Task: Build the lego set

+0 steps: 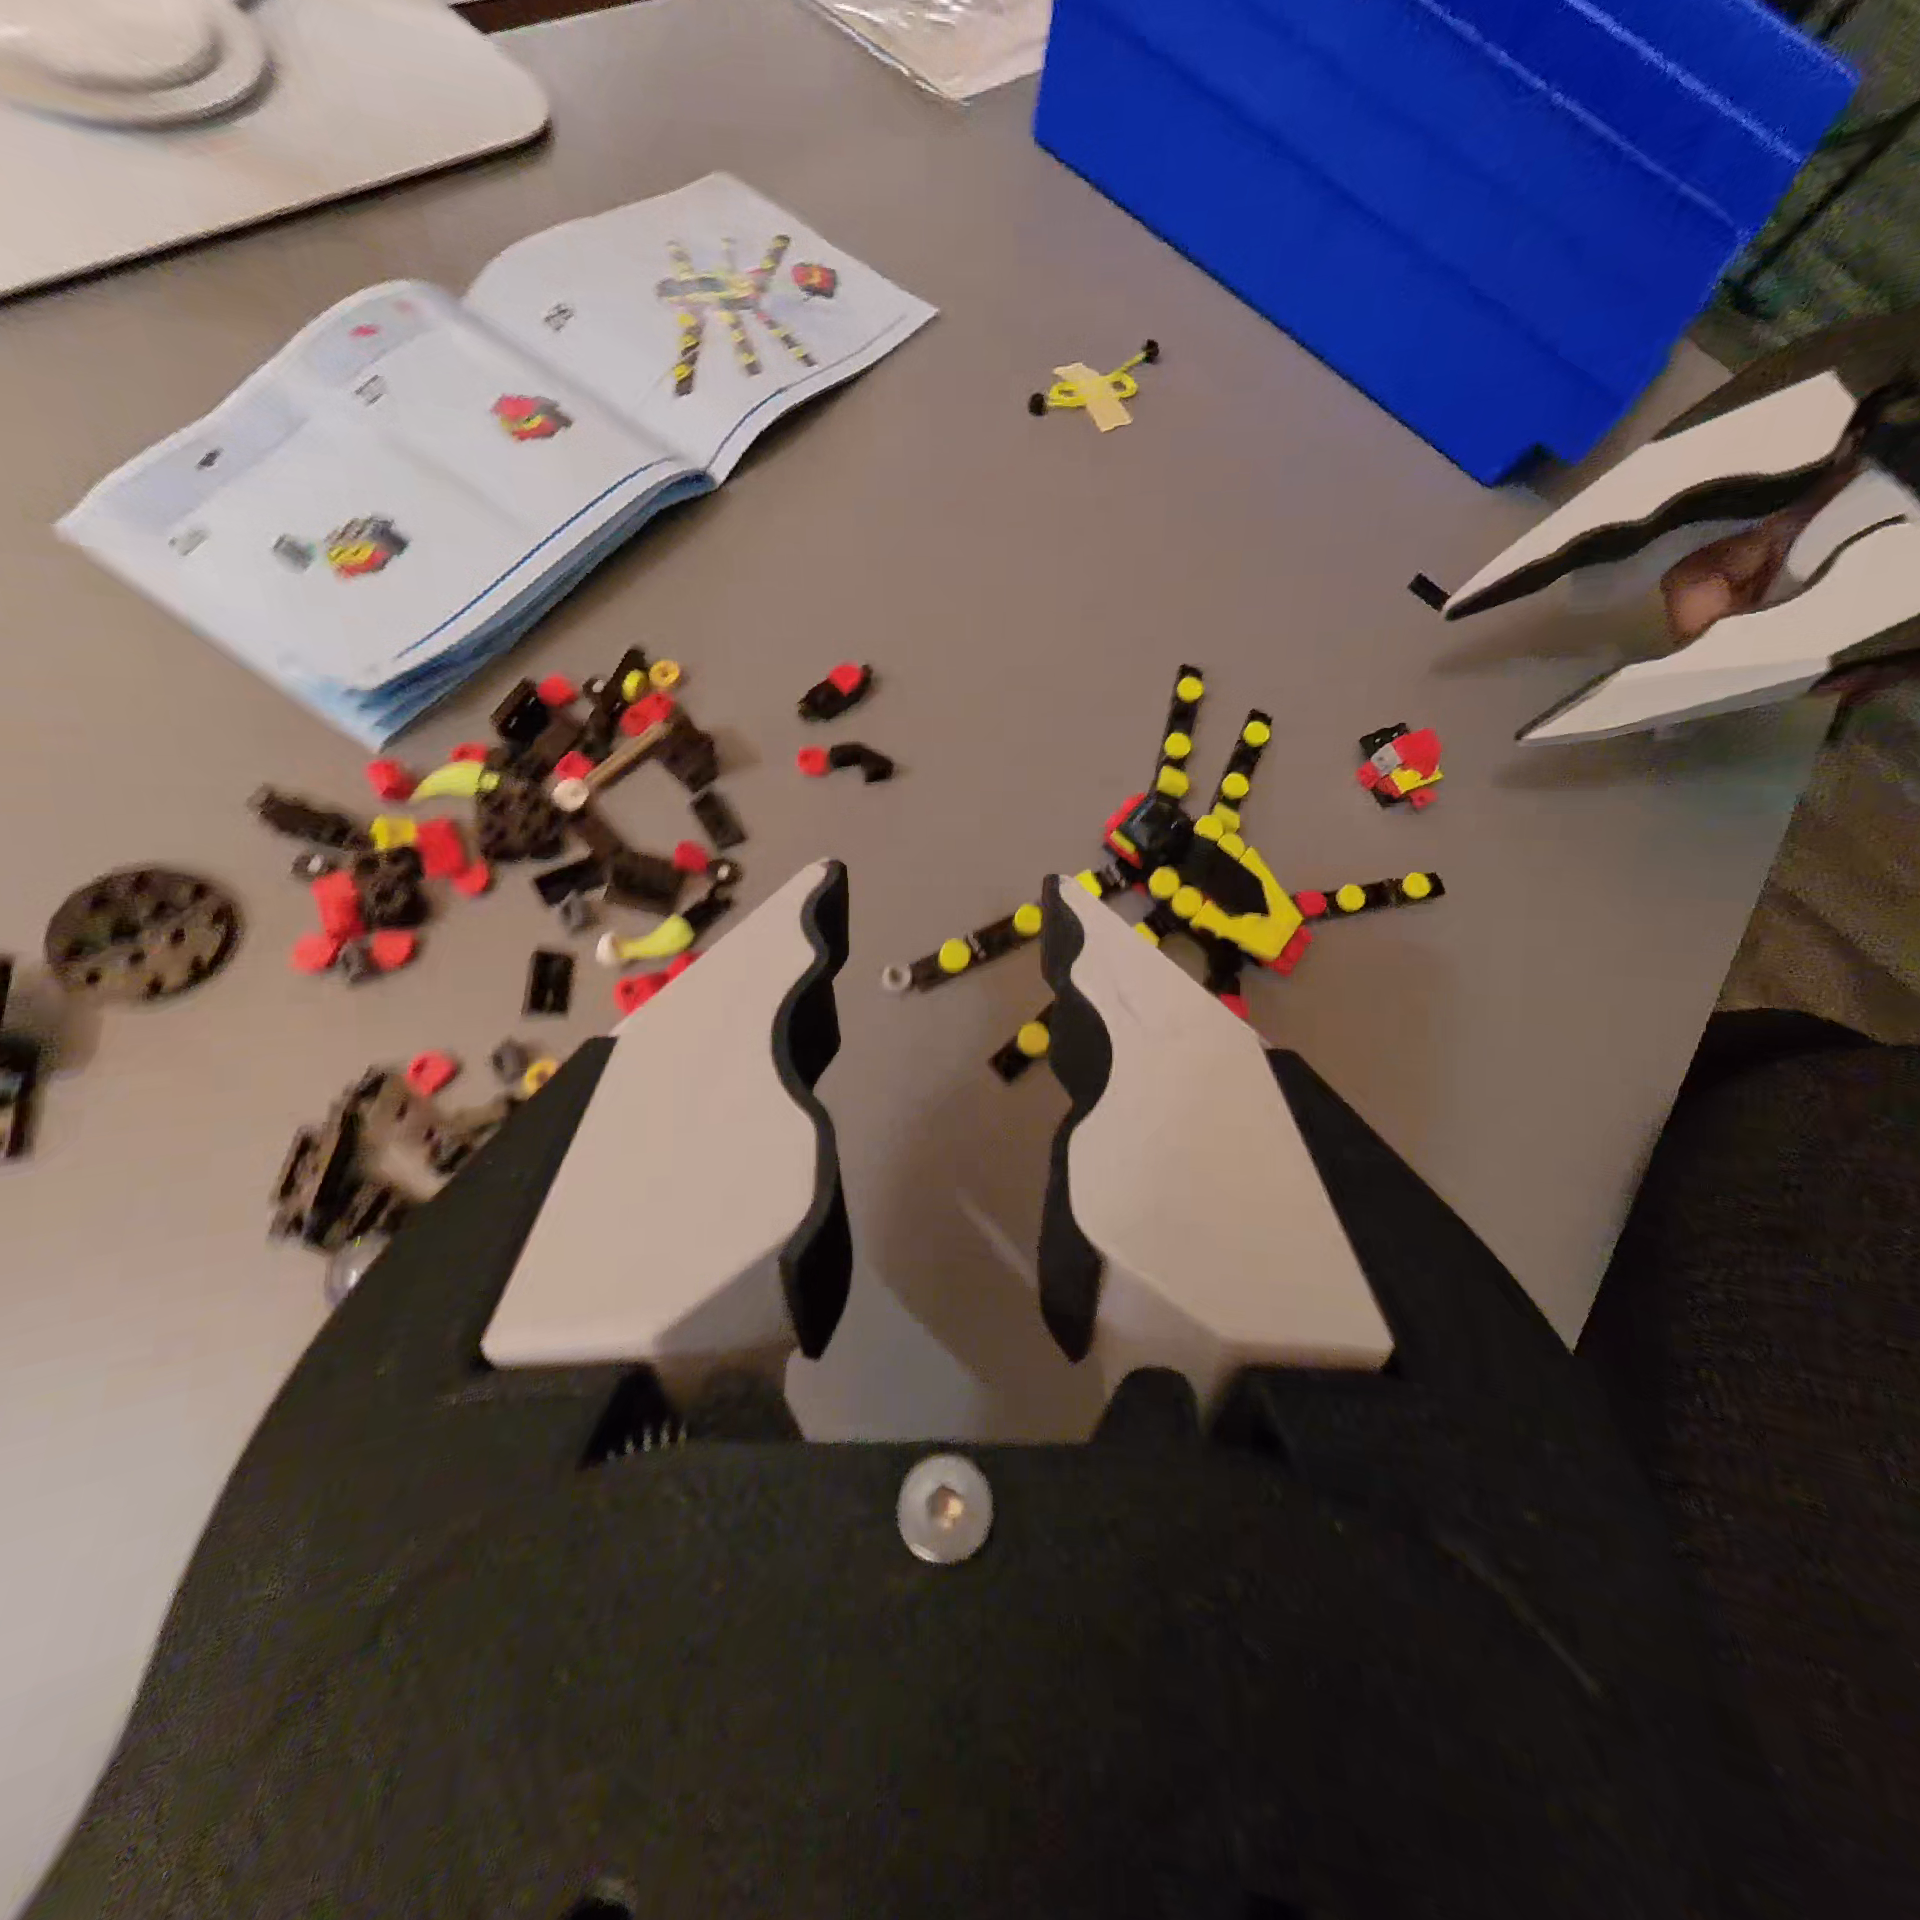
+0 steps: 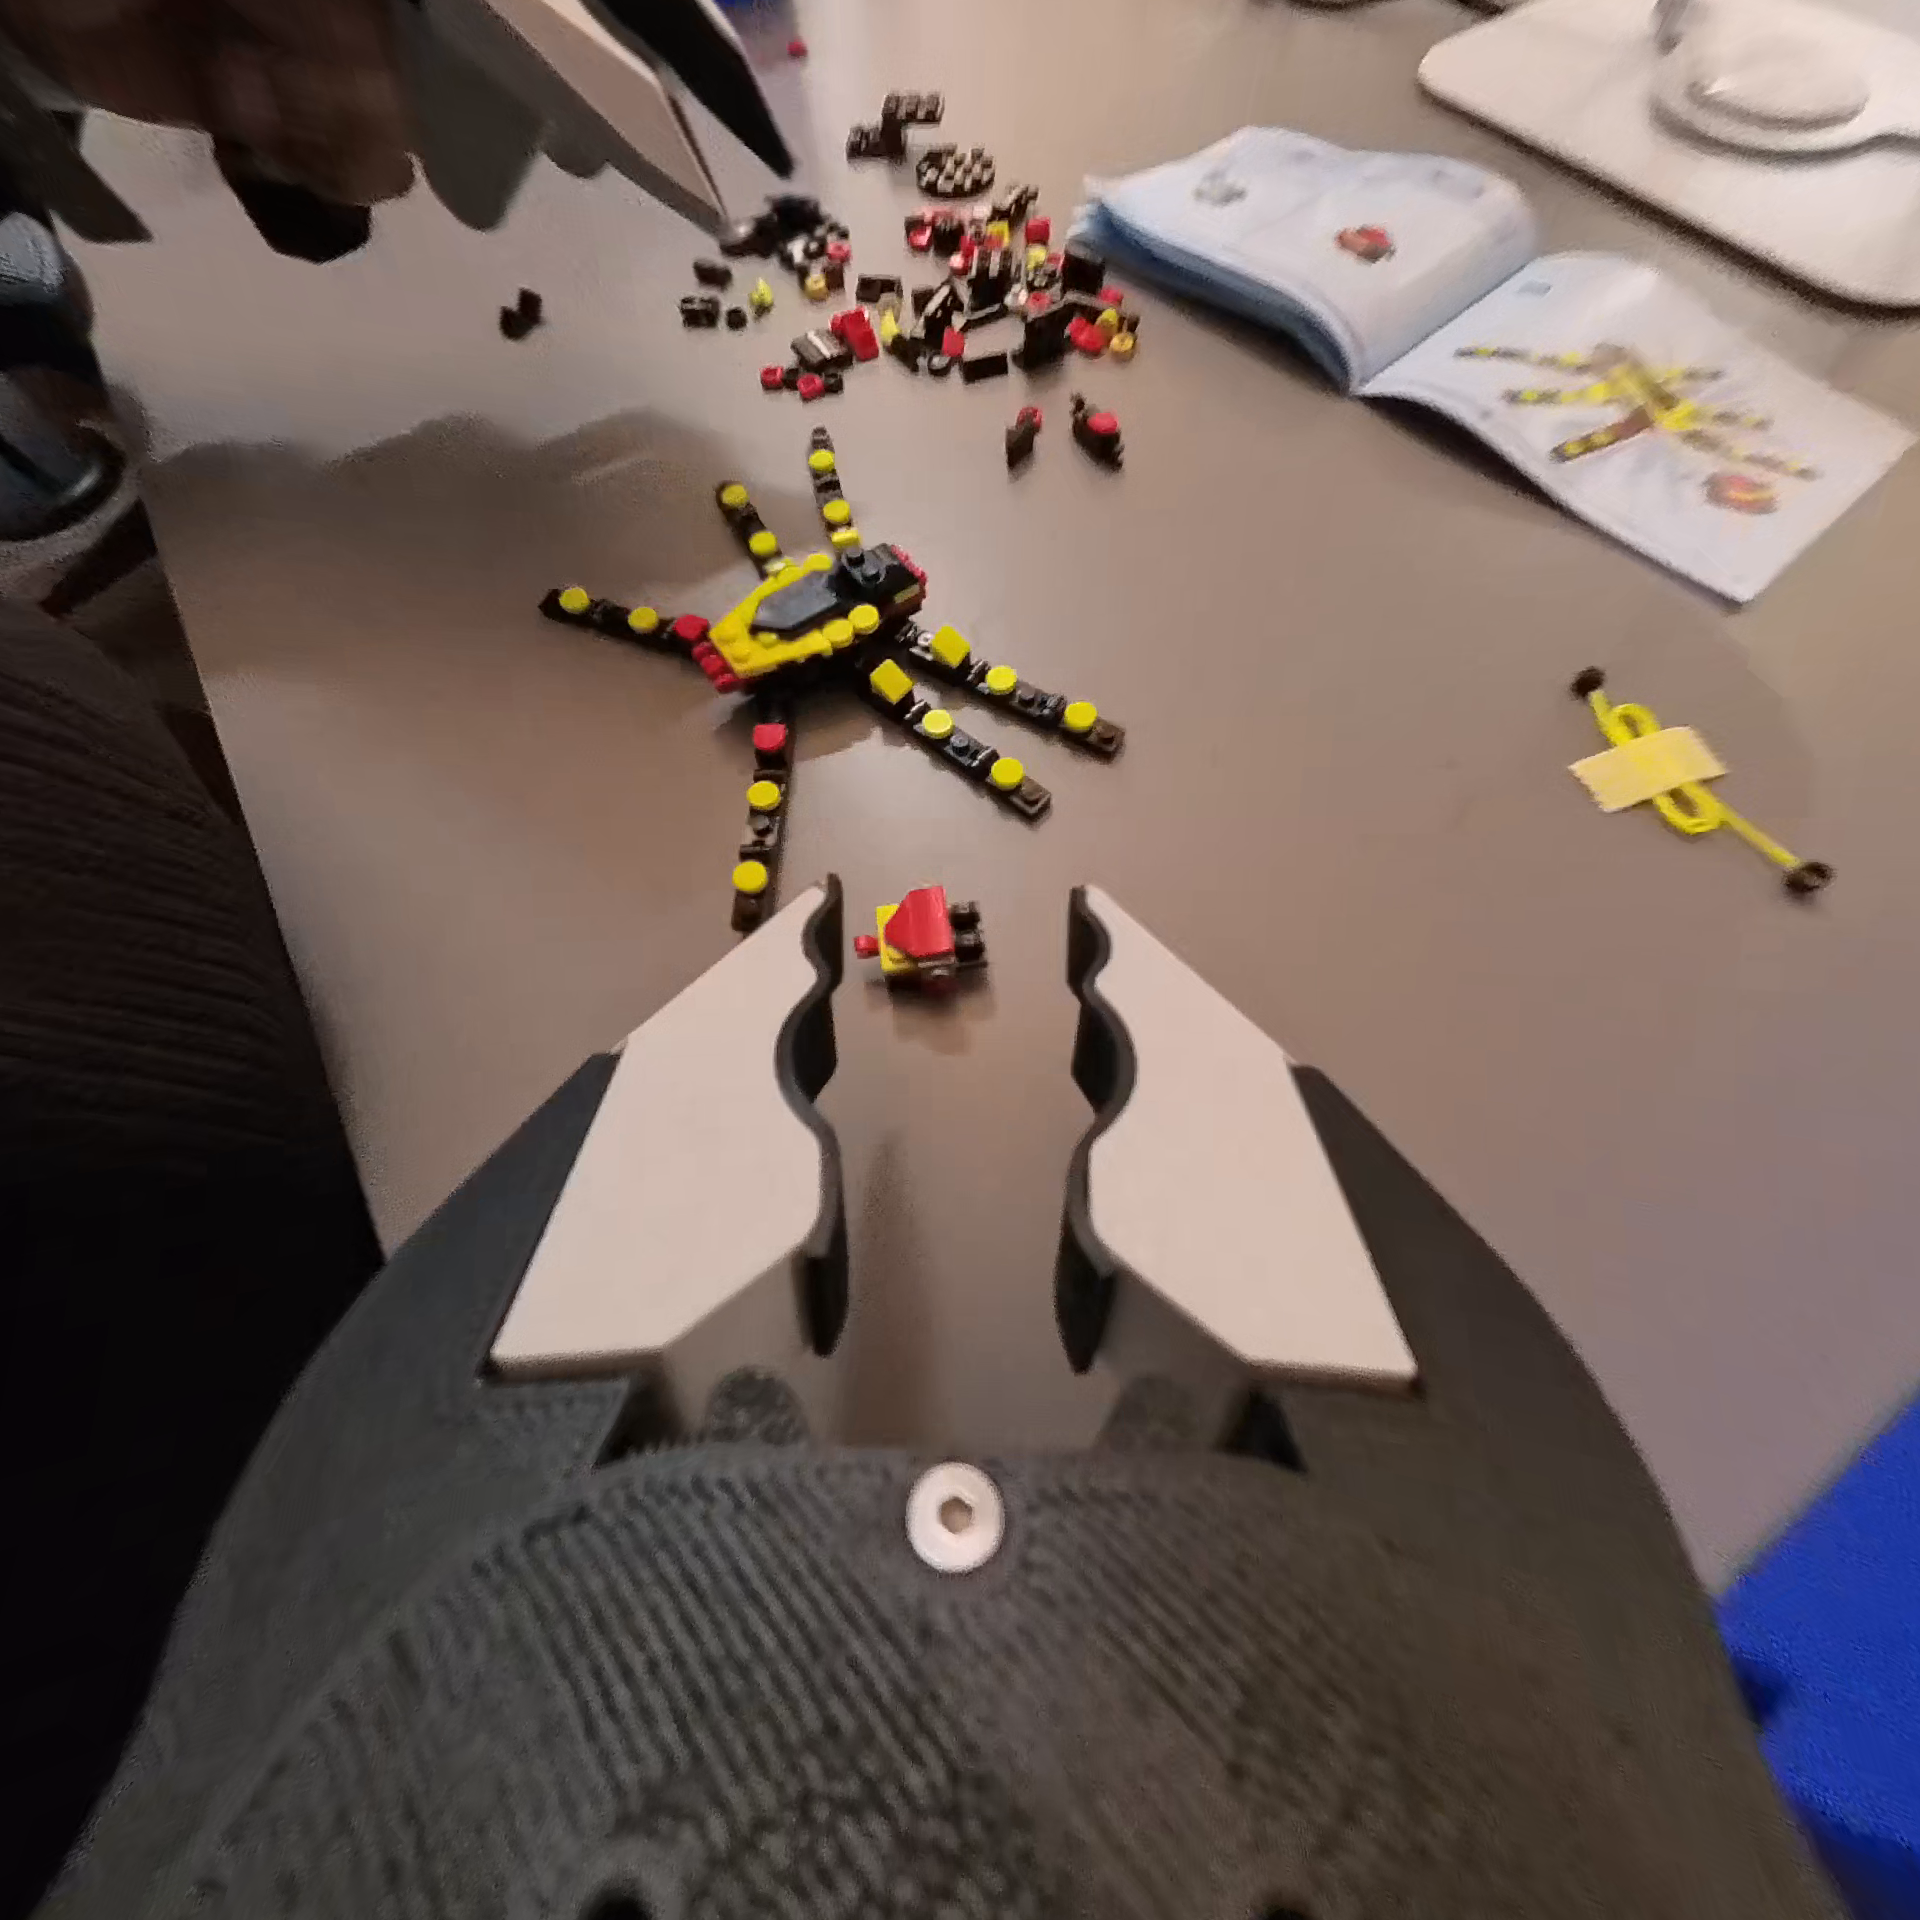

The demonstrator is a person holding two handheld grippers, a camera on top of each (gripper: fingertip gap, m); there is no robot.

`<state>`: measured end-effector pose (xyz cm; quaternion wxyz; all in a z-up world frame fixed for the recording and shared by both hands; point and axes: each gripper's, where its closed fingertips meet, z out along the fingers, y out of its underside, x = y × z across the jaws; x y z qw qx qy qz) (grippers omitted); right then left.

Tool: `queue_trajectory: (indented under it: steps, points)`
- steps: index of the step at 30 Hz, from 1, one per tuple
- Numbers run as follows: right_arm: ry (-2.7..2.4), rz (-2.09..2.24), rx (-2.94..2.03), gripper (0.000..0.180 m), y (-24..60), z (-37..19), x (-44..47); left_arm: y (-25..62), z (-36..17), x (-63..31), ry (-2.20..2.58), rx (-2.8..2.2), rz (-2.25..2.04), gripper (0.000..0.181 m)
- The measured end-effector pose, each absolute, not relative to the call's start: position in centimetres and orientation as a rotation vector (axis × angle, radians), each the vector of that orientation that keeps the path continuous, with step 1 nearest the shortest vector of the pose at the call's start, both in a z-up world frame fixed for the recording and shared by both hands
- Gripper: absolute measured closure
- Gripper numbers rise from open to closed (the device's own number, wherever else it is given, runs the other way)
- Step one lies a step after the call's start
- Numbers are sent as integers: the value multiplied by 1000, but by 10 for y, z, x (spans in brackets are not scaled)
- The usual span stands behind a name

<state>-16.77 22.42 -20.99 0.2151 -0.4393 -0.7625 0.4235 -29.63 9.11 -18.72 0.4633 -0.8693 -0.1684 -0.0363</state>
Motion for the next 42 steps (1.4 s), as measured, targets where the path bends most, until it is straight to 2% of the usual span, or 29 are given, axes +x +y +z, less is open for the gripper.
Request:
queue_trajectory:
  steps: [1,9,12,15,23,31,37,42]
  points:
    - [-2138,1184,-1240,140,220,-215,-169,84,-188,-296,-430,-2126,-86,145]
    - [-2237,1124,-1298,143,213,-238,-175,81,-201,-275,-371,-2130,-168,147]
    - [-2281,1100,-1282,154,212,-242,-173,86,-198,-270,-345,-2116,-212,147]
    - [-2327,1084,-1247,156,215,-239,-166,85,-197,-268,-335,-2106,-219,148]
    - [-2467,958,-1101,156,266,-233,-128,85,-192,-268,-339,-2074,-236,148]
    - [-2518,1007,-1040,156,264,-241,-124,76,-188,-283,-373,-2077,-173,148]
    - [-2545,1048,-1069,156,260,-242,-123,36,-184,-308,-398,-2117,-103,148]
    - [-2463,1080,-1091,141,257,-224,-132,16,-171,-325,-520,-2004,-118,149]
